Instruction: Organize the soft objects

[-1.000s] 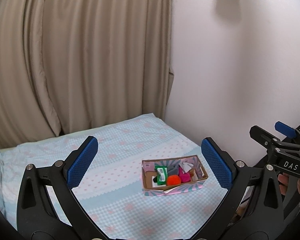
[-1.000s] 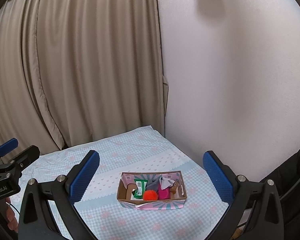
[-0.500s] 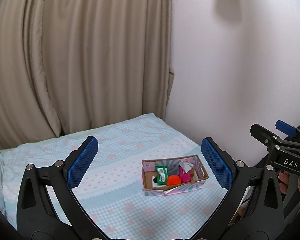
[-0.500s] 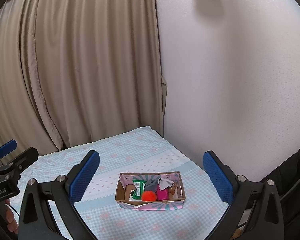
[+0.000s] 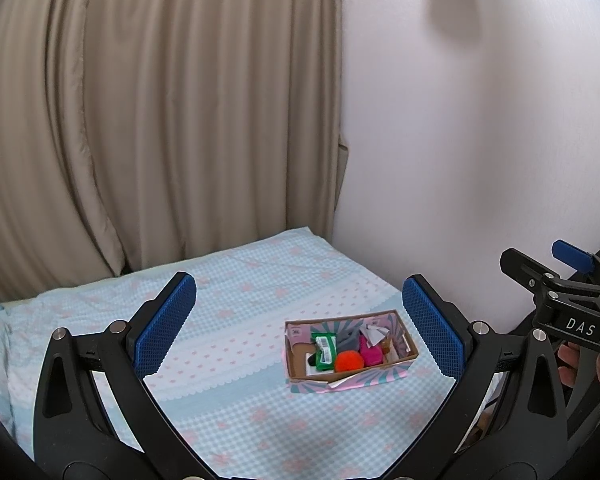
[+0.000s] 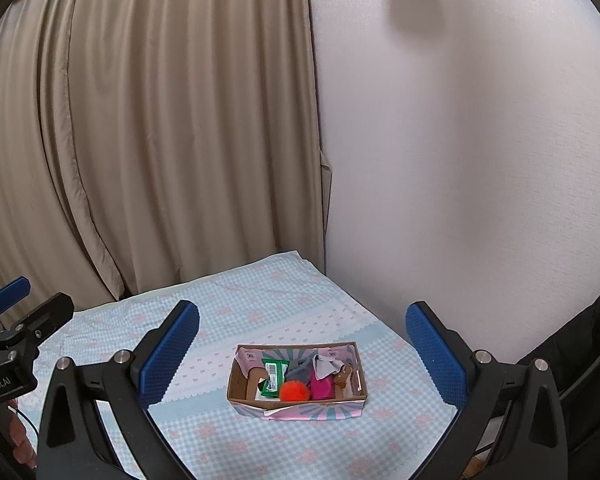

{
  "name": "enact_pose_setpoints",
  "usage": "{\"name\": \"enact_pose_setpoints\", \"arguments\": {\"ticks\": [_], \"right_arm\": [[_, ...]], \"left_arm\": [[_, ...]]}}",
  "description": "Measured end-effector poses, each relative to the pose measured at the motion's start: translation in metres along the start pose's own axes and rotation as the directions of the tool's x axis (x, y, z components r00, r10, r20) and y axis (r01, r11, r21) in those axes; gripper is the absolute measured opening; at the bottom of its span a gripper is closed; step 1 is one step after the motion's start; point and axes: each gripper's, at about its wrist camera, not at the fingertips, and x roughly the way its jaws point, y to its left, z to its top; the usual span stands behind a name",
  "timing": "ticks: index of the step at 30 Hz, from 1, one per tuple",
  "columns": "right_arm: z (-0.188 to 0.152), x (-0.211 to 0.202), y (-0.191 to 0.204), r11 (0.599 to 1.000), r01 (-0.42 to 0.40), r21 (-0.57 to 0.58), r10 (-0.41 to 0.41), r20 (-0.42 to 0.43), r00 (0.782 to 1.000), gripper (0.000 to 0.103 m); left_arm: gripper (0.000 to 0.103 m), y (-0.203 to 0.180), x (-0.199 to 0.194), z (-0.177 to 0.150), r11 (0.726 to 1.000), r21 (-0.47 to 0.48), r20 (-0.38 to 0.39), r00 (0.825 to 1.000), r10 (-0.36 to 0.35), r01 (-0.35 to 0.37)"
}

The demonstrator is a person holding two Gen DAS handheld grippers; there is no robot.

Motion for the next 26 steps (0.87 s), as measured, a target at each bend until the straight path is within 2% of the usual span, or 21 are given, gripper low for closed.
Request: {"name": "enact_pose_setpoints", "arguments": {"ticks": [10, 21, 26], "right_arm": [[-0.001, -0.002, 0.002, 1.0, 0.008, -0.007, -0.008, 0.0, 1.0, 0.103], [0.0, -0.004, 0.002, 1.0, 0.016, 0.0, -0.016, -0.003, 1.0, 0.103], [-0.002, 0.004, 0.005, 1.0, 0.017, -0.005, -0.017, -0.04, 0.999, 0.103]], "left_arm": [[0.103, -0.001, 0.001, 0.001, 1.0, 0.024, -0.012, 1.0, 0.01, -0.01], [0.103, -0.001, 0.007, -0.002, 0.998, 0.05, 0.022, 0.999, 0.032, -0.033], [0.103, 0.005, 0.021, -0.006, 0.999, 0.027, 0.0, 0.999, 0.039, -0.039]]}}
